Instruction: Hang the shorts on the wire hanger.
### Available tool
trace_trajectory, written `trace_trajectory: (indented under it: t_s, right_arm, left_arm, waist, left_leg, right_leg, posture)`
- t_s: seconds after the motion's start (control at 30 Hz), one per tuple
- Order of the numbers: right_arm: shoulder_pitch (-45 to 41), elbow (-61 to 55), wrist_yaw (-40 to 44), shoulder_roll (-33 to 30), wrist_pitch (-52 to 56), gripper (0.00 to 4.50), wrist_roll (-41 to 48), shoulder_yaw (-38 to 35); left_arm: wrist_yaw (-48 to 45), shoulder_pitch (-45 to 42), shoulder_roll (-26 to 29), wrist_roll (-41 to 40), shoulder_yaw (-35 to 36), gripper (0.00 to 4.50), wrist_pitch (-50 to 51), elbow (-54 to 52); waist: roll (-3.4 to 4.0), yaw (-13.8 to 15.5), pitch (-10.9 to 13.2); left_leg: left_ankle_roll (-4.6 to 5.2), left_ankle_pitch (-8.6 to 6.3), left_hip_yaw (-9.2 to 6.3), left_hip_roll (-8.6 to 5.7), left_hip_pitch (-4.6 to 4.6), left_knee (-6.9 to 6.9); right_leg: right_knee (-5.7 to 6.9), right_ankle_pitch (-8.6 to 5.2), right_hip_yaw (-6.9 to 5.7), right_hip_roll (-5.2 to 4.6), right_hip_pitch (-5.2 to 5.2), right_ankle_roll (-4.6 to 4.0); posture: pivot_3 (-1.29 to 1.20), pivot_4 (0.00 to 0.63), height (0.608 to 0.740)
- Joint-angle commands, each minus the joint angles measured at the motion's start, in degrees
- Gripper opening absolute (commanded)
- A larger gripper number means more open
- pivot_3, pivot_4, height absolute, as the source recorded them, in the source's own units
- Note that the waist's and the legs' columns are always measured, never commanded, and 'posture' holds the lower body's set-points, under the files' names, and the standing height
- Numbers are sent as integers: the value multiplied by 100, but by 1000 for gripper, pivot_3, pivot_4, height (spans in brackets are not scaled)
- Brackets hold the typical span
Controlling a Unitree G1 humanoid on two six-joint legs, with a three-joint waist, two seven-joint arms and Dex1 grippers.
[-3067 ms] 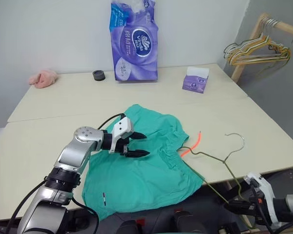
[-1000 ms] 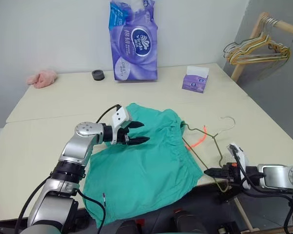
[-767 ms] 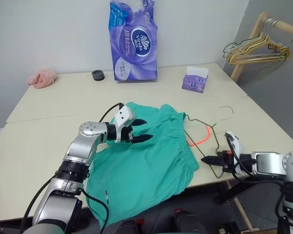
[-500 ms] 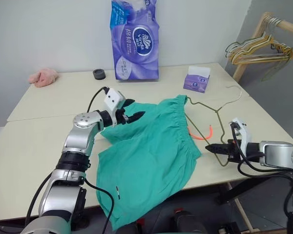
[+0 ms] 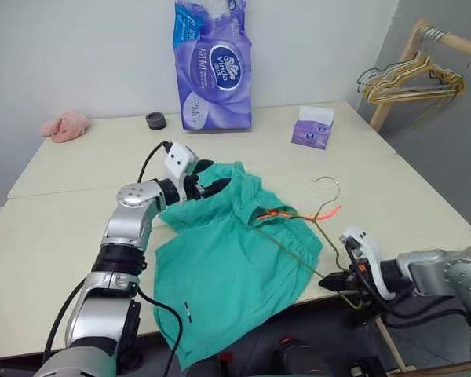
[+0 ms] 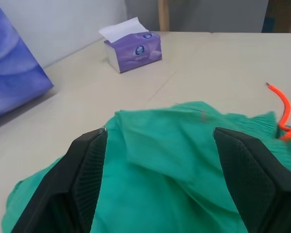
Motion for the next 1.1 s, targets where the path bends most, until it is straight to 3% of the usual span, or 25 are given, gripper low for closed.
trace_trajectory:
  t_s: [0.03, 0.4, 0.53, 0.67, 0.83, 0.97, 1.1]
  right_arm:
    - [-347, 189, -15, 18, -601, 0, -612, 44]
    - [-548, 43, 386, 372, -2477, 0, -2203, 890]
    - [-759, 355, 706, 39, -2487, 0, -2795, 1433]
    - [-1000, 781, 756, 5, -3157, 0, -3566, 1726]
    - [-1192, 979, 761, 503, -3742, 0, -3813, 1476]
    - [-1218, 984, 674, 667, -4195, 0, -4050, 1280]
    - [-1205, 912, 767, 693, -4584, 0, -4255, 1185]
  left_arm:
    - [-18, -22, 43, 4, 15, 3686, -52, -268]
    - [-179, -372, 407, -85, 282, 3686, -172, 224]
    - [-214, -660, 516, -73, 362, 3686, -275, 515]
    - [-333, -756, 511, -88, 370, 3686, -306, 575]
    - [-818, -847, 661, -211, 379, 3686, -164, 514]
    - [-1438, -1128, 1050, -190, 320, 4480, -40, 688]
    - [-1899, -1502, 1356, -19, 185, 4480, -248, 992]
  waist:
    - [0, 1, 0]
    - [0, -5, 0]
    - [1, -1, 0]
    - [1, -1, 0]
    - [1, -18, 0]
    - [2, -61, 2]
    - [2, -98, 1]
  left_leg:
    - [0, 0, 0, 0, 0, 0]
    - [0, 0, -17, 4, -3, -9]
    - [0, 0, -7, -2, -3, -3]
    - [0, -1, -5, -8, -3, -5]
    - [0, -1, -8, -5, -2, -7]
    - [-1, 0, -17, -2, -9, -8]
    - [-1, 0, -16, -8, -10, -8]
  right_leg:
    - [-1, 0, 0, 0, 0, 0]
    - [0, 7, -4, 2, -4, -11]
    - [-1, 14, -11, -5, -3, -22]
    - [-6, 16, -14, -15, -3, -25]
    - [0, 17, -13, -15, -6, -27]
    - [5, 17, -19, -7, -13, -28]
    - [1, 17, -25, -14, -11, -28]
  posture:
    - [-167, 59, 740]
    - [-170, 56, 740]
    - [-165, 54, 740]
    - [-165, 53, 740]
    - [-166, 53, 740]
    - [-166, 52, 740]
    - [-164, 50, 740]
